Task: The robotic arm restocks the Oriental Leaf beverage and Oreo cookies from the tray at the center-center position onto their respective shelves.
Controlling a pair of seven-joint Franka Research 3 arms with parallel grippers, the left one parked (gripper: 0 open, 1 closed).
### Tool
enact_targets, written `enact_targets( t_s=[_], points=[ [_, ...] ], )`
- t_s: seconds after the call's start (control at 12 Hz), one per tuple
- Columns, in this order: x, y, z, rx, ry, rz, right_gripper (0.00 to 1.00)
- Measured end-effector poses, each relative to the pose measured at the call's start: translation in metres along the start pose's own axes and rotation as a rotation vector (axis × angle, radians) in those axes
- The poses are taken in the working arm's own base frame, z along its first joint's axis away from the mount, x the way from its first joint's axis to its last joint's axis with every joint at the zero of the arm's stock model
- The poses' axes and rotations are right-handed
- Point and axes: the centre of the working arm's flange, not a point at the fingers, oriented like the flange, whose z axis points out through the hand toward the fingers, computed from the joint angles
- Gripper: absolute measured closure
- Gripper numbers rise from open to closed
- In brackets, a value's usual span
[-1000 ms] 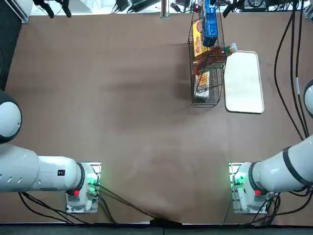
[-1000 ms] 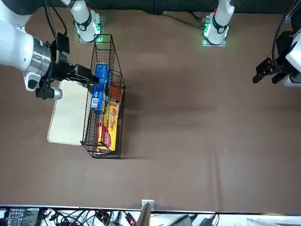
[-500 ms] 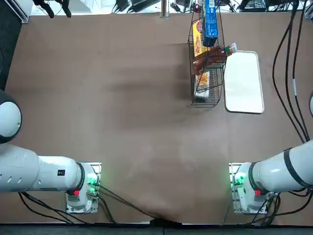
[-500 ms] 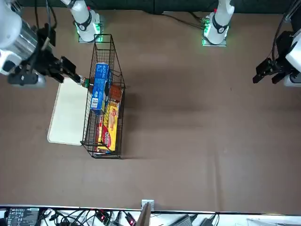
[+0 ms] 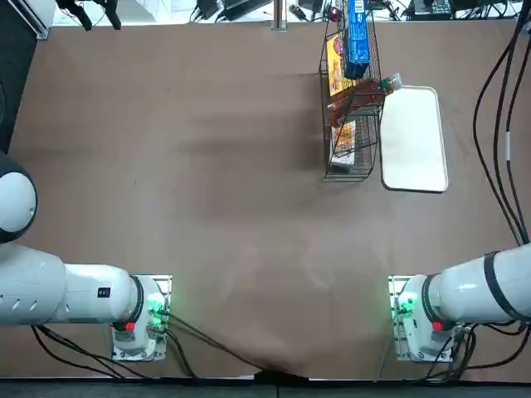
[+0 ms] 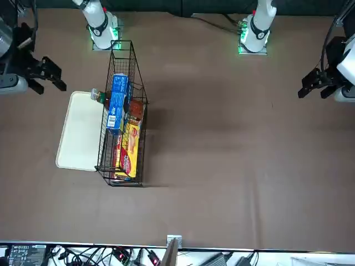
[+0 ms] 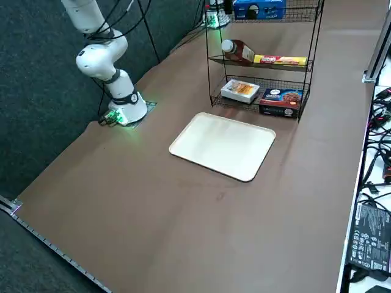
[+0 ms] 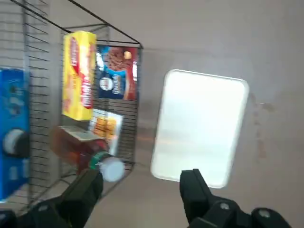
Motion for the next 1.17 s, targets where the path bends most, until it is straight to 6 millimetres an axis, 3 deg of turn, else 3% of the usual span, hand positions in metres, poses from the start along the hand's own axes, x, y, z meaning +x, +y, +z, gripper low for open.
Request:
enact_targets(
  t_s=[0.5,0.83,1.17],
  points=[
    [-0.01,0.016,0.014,-0.104,-0.033,-0.037,0.0],
    [-0.023,0.044,0.029,-0.108,-0.024,-0.039,0.0],
    [-0.032,0.051,0.027,-0.108,-0.016,-0.027,0.0]
  ],
)
